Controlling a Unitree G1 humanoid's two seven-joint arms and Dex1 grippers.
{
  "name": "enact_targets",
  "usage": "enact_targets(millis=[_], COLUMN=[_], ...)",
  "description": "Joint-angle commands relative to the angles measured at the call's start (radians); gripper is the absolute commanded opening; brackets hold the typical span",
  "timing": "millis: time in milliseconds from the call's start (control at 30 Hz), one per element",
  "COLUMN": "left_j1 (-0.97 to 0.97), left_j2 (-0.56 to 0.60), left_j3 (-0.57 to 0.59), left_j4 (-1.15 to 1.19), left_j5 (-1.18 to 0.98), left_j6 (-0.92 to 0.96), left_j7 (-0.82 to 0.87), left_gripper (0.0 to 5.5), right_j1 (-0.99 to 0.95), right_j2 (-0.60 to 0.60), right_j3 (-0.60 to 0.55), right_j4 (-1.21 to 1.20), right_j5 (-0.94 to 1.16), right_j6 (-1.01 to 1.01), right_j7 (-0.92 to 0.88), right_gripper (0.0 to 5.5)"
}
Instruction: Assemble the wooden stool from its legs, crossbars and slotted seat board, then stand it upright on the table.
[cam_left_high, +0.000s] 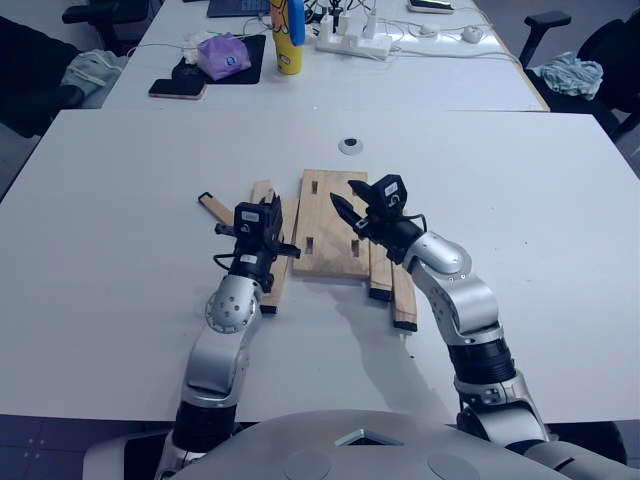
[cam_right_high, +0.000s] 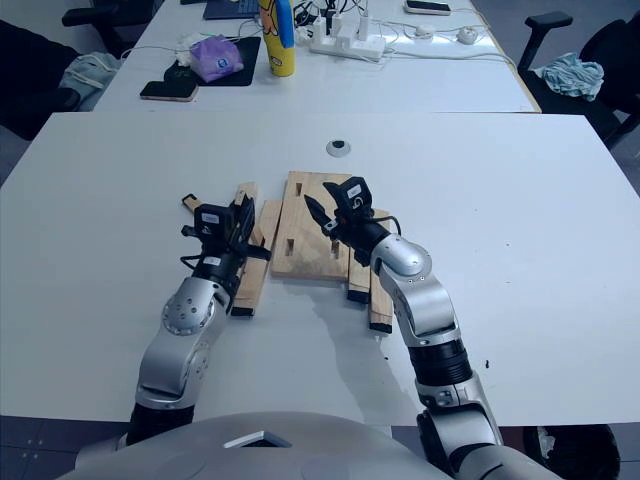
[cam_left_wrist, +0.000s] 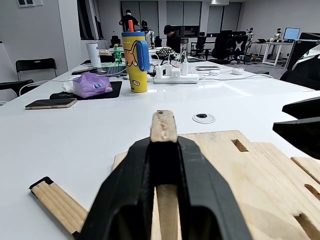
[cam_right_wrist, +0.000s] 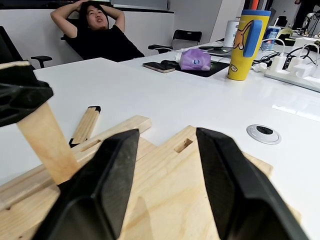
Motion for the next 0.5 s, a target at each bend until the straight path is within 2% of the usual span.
enact_targets(millis=[33,333,500], left_j1=[0.121,0.069,0.036], left_j2=[0.028,0.009,-0.001], left_j3=[-0.012,0.015,0.034], left_j4=[0.127,0.073,0.006], left_j5=[-0.004,-0.01,-0.026], left_j6=[0.111,-0.009,-0.116], left_j7=[-0.024,-0.018,-0.029], left_gripper=[0.45,0.45,1.15], right_j1=[0.004,0.008,0.021], right_j2=[0.002,0.009,0.017], right_j3=[0.003,0.005,0.0], right_j4=[0.004,0.012,0.01], right_j5=[-0.007,-0.011,-0.006], right_j6=[-0.002,-0.007,-0.01], right_j7=[-0.005,-0.01,-0.017], right_gripper=[2.12,2.12,2.12])
